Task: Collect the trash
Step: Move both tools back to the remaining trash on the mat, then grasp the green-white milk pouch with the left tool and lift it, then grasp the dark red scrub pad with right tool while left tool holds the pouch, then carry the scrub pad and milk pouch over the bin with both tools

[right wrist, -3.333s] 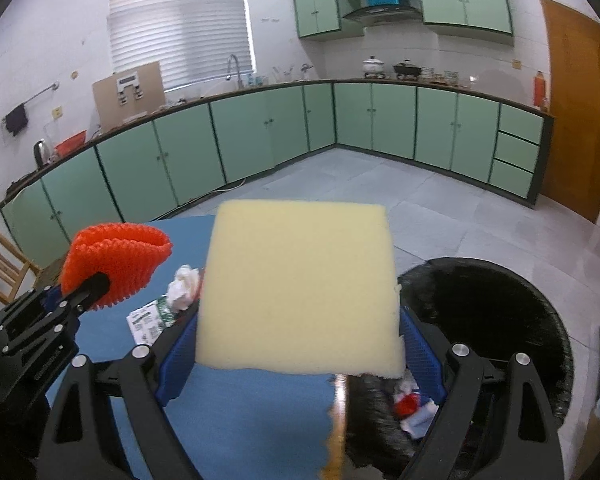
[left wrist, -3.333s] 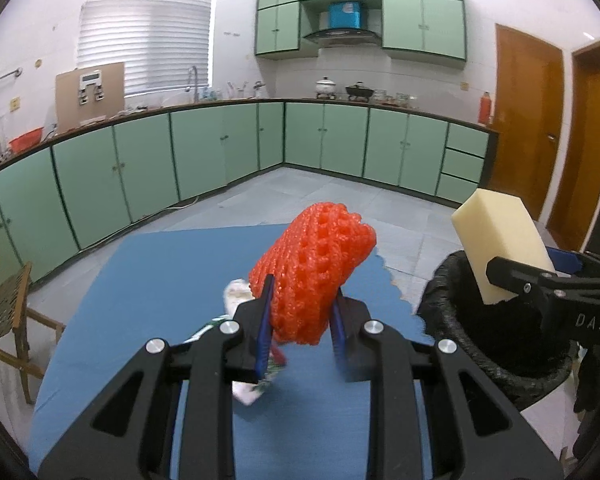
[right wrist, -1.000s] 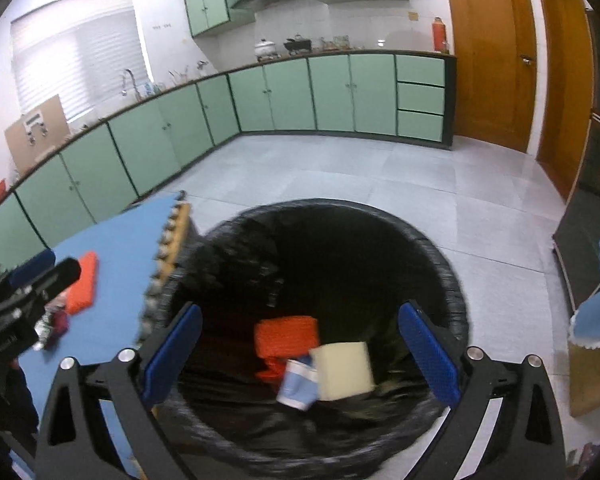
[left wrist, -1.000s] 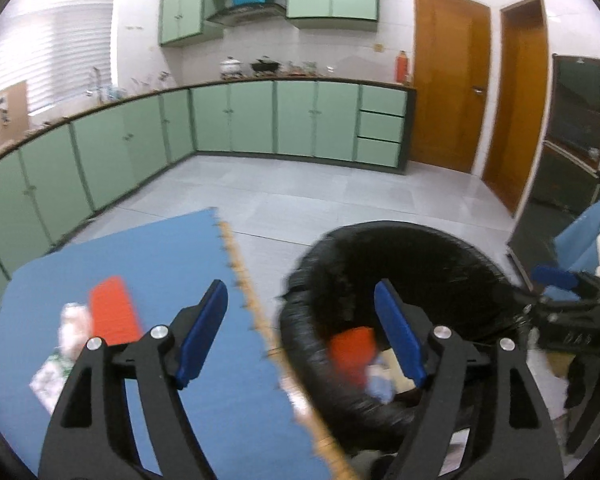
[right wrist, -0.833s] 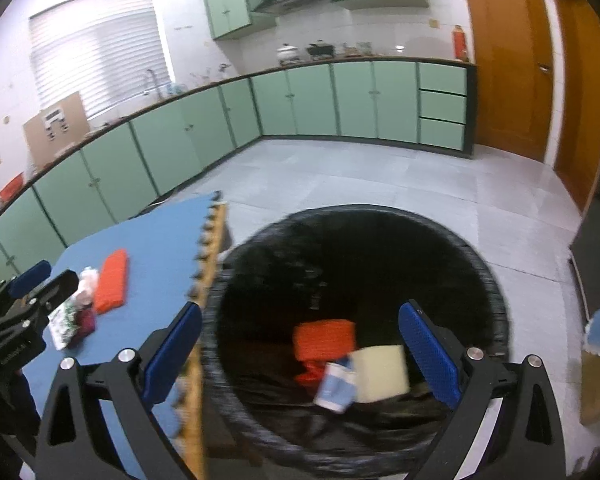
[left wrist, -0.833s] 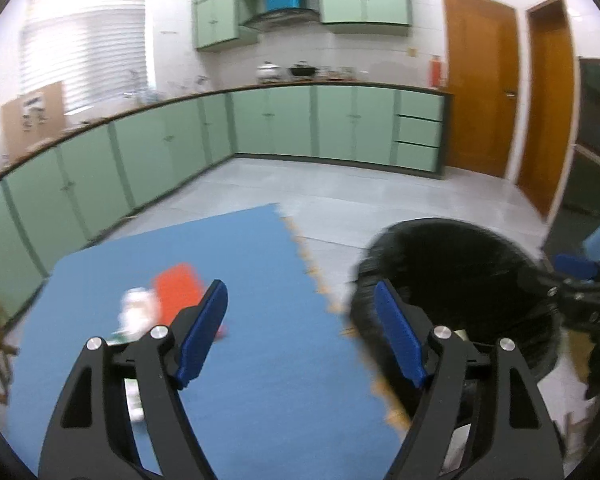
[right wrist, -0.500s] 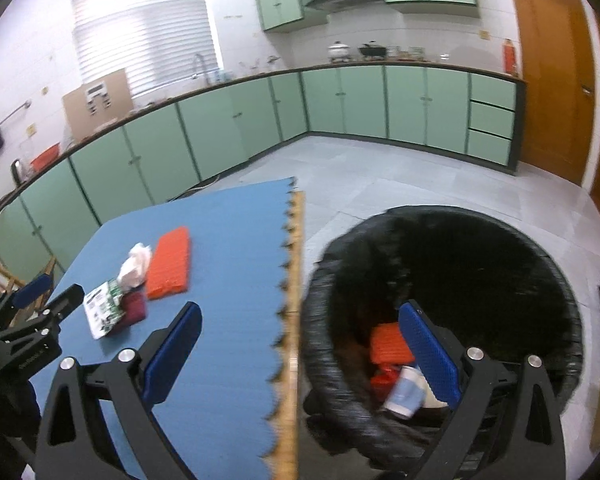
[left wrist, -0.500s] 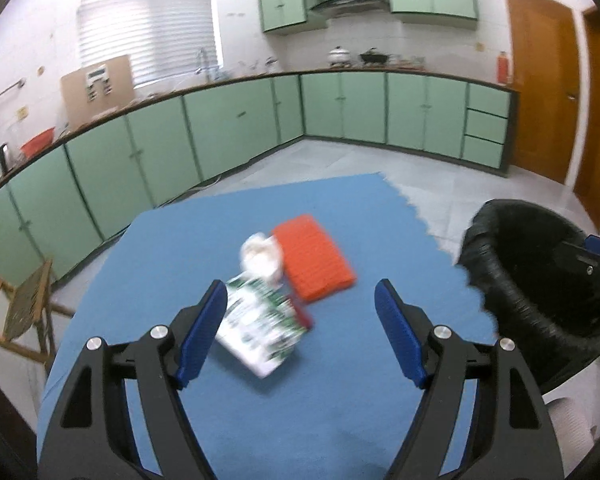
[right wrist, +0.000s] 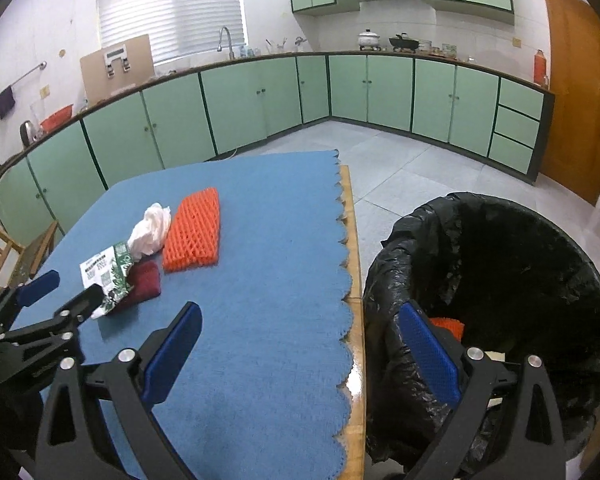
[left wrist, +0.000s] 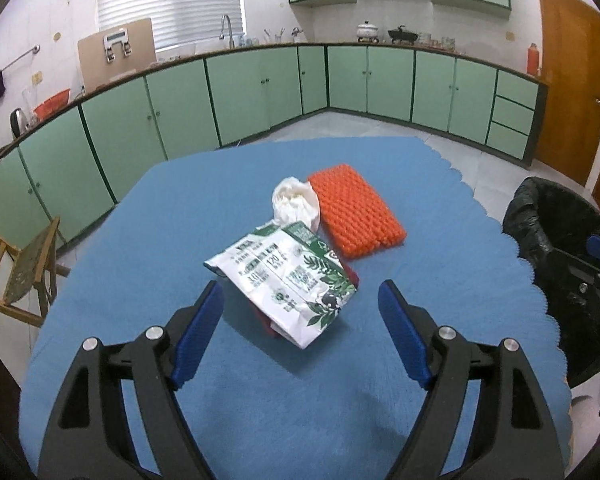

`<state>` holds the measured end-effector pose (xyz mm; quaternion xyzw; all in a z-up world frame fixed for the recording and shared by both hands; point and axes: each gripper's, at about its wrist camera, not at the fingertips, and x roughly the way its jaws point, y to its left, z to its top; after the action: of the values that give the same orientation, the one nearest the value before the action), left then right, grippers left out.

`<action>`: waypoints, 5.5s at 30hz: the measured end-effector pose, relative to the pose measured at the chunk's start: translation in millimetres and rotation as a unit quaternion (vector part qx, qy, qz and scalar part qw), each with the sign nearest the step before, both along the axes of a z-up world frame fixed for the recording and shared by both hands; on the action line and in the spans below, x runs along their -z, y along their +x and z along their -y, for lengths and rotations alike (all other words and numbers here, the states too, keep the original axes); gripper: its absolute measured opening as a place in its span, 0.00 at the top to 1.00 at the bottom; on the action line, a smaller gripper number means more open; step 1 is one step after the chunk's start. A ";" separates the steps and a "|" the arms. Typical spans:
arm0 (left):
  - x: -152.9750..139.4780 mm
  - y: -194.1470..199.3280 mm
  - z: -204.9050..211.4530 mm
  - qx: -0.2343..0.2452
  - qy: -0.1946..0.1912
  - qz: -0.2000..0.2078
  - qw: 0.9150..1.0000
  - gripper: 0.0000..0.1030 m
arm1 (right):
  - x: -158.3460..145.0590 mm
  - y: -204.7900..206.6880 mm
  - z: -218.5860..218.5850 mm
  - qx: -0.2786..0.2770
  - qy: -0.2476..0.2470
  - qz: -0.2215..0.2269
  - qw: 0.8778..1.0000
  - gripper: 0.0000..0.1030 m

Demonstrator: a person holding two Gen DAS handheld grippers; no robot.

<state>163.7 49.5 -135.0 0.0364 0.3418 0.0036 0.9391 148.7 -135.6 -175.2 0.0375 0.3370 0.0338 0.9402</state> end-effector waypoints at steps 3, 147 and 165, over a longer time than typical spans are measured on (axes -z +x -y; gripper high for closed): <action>9.7 9.6 0.5 -0.010 -0.003 -0.011 1.000 0.25 | 3.8 3.5 1.2 0.001 -0.001 -0.005 1.000 0.06; -42.8 14.9 158.7 0.136 -0.043 0.026 0.989 0.73 | -68.3 -33.1 117.8 0.069 -0.021 0.040 0.997 0.20; -8.9 40.6 272.3 0.226 -0.034 -0.005 0.973 0.73 | -27.5 -36.9 224.5 0.138 -0.018 0.006 0.990 0.20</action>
<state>204.3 -222.8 -126.1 0.0810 0.3293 -0.2207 0.9145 111.8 -360.1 -147.7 0.0668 0.3236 -0.1023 0.9383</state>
